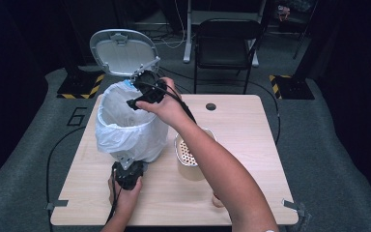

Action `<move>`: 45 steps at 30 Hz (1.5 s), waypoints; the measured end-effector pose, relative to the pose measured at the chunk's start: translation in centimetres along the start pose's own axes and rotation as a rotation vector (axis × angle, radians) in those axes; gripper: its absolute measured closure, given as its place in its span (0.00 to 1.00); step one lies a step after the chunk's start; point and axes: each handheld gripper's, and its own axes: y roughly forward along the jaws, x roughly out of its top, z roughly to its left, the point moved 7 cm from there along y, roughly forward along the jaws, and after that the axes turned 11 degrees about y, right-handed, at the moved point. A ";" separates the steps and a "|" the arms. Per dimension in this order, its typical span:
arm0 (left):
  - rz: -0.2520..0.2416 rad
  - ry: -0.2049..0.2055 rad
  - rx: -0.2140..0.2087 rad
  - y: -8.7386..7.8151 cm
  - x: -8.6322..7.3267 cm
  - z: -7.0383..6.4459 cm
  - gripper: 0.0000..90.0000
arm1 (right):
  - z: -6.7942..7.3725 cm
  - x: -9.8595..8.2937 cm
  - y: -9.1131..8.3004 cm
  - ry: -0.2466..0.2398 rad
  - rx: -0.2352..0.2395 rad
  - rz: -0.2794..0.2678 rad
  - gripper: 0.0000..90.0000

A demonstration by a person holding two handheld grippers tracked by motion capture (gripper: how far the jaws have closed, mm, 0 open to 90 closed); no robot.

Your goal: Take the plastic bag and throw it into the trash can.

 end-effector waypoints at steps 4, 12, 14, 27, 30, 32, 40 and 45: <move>-0.015 -0.021 0.001 0.1 0.1 -0.1 0.71 | -0.4 -0.3 -0.5 -0.008 -0.003 0.001 0.41; -0.004 -0.006 0.001 0.0 0.0 0.0 0.71 | -1.4 -1.3 -2.9 0.013 -0.014 -0.014 0.39; -0.018 -0.023 0.002 0.1 0.1 -0.2 0.71 | -1.7 -1.8 -3.6 0.013 -0.017 -0.014 0.38; -0.004 0.004 0.007 0.0 0.0 0.0 0.71 | -4.4 -6.8 -7.3 0.046 -0.059 -0.015 0.36; -0.028 -0.033 0.000 0.2 0.2 -0.3 0.71 | -5.1 -7.8 -7.8 0.056 -0.068 -0.019 0.36; -0.028 -0.033 0.001 0.2 0.2 -0.3 0.71 | -5.6 -8.4 -8.0 0.053 -0.079 -0.020 0.37; 0.000 -0.001 -0.002 0.0 0.0 -0.1 0.71 | -7.6 -11.4 -9.1 0.073 -0.115 -0.028 0.40; 0.000 0.000 -0.002 0.1 0.0 -0.1 0.71 | -8.0 -13.8 -10.0 0.074 -0.116 -0.038 0.37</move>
